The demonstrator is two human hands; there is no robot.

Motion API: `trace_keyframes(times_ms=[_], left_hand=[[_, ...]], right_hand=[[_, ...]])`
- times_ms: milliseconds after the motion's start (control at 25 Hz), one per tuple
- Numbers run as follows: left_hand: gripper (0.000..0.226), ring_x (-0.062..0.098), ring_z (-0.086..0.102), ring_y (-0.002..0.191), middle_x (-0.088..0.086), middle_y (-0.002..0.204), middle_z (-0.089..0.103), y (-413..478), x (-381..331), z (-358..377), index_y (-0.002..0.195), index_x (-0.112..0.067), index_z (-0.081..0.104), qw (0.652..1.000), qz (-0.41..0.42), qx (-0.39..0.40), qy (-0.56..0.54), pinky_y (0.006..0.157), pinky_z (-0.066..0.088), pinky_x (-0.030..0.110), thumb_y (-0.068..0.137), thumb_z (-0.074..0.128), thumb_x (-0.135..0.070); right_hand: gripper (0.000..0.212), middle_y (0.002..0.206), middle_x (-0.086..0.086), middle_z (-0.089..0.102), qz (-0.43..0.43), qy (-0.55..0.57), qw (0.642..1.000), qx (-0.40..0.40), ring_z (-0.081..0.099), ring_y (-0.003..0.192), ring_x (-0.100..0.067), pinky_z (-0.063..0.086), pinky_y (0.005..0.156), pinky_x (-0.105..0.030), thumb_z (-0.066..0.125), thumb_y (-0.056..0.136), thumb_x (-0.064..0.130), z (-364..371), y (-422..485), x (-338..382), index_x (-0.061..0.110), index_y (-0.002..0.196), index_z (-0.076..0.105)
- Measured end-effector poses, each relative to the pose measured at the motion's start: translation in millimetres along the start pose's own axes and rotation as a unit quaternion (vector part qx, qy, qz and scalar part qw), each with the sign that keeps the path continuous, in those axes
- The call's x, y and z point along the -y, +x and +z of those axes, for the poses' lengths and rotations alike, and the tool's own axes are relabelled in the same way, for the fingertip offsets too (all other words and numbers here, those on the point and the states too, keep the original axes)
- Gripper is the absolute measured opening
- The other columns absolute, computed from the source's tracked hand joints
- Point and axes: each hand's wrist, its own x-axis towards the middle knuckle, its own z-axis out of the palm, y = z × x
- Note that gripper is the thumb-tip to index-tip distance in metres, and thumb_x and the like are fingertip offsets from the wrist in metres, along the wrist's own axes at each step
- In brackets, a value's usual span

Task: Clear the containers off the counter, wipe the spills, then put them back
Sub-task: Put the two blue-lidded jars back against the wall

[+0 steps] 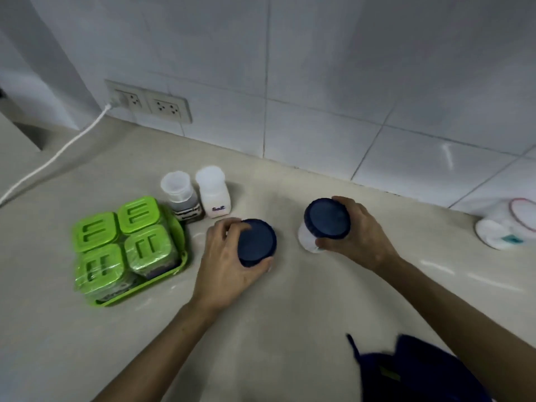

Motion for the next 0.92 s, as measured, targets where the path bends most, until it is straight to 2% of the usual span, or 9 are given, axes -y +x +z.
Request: trace_keyframes(times_ms=[160, 320, 440, 600, 800, 920], left_hand=[[0.054, 0.010, 0.038, 0.113, -0.005, 0.122, 0.044, 7.9, -62.6, 61.0, 0.105, -0.020, 0.057, 0.996, 0.047, 0.059, -0.053, 0.087, 0.034, 0.017, 0.063, 0.082, -0.044], [0.054, 0.008, 0.036, 0.113, -0.004, 0.125, 0.044, 32.2, -142.0, 128.1, 0.107, -0.018, 0.057, 0.986, 0.108, 0.096, -0.078, 0.086, 0.034, 0.017, 0.065, 0.080, -0.044], [0.055, 0.009, 0.037, 0.114, -0.003, 0.124, 0.043, 56.1, -191.4, 175.0, 0.108, -0.018, 0.057, 0.980, 0.139, 0.112, -0.082, 0.087, 0.032, 0.016, 0.067, 0.080, -0.045], [0.056, 0.016, 0.041, 0.115, 0.000, 0.121, 0.044, 94.8, -223.6, 220.2, 0.108, -0.017, 0.056, 0.983, 0.133, 0.108, -0.069, 0.089, 0.031, 0.017, 0.066, 0.081, -0.045], [0.058, 0.018, 0.041, 0.117, 0.003, 0.122, 0.044, 117.4, -236.4, 254.7, 0.109, -0.017, 0.055, 0.987, 0.129, 0.092, -0.032, 0.092, 0.034, 0.018, 0.066, 0.081, -0.045], [0.060, 0.019, 0.042, 0.119, 0.005, 0.124, 0.041, 128.9, -245.7, 266.1, 0.109, -0.016, 0.055, 0.988, 0.123, 0.090, -0.031, 0.097, 0.041, 0.024, 0.064, 0.083, -0.044]], right_hand=[[0.080, 0.127, -0.003, 0.053, 0.072, -0.062, 0.995, -0.029, 0.053, 0.108, -0.024, 0.044, 0.080, -0.030, 0.084, 0.061, 0.037, -74.5, -30.9, -82.7, 0.035, 0.128, 0.041], [0.077, 0.129, -0.006, 0.053, 0.133, -0.097, 0.983, -0.076, 0.055, 0.109, -0.028, 0.048, 0.083, -0.033, 0.080, 0.064, 0.041, -124.9, -39.1, -148.2, 0.032, 0.130, 0.042], [0.076, 0.128, -0.006, 0.057, 0.094, -0.186, 0.972, -0.109, 0.054, 0.111, -0.029, 0.047, 0.090, -0.039, 0.078, 0.064, 0.047, -148.6, -32.8, -183.6, 0.029, 0.131, 0.048], [0.072, 0.126, -0.012, 0.056, 0.010, -0.327, 0.936, -0.131, 0.051, 0.113, -0.033, 0.037, 0.097, -0.044, 0.074, 0.070, 0.050, -162.4, -14.4, -205.8, 0.016, 0.129, 0.053], [0.069, 0.126, -0.013, 0.050, 0.019, -0.363, 0.926, -0.100, 0.047, 0.114, -0.031, 0.037, 0.097, -0.042, 0.066, 0.077, 0.053, -180.0, 9.6, -219.2, 0.013, 0.131, 0.048], [0.069, 0.127, -0.012, 0.048, 0.020, -0.362, 0.927, -0.096, 0.045, 0.116, -0.030, 0.037, 0.097, -0.042, 0.065, 0.079, 0.052, -182.9, 17.2, -222.2, 0.012, 0.133, 0.046]])
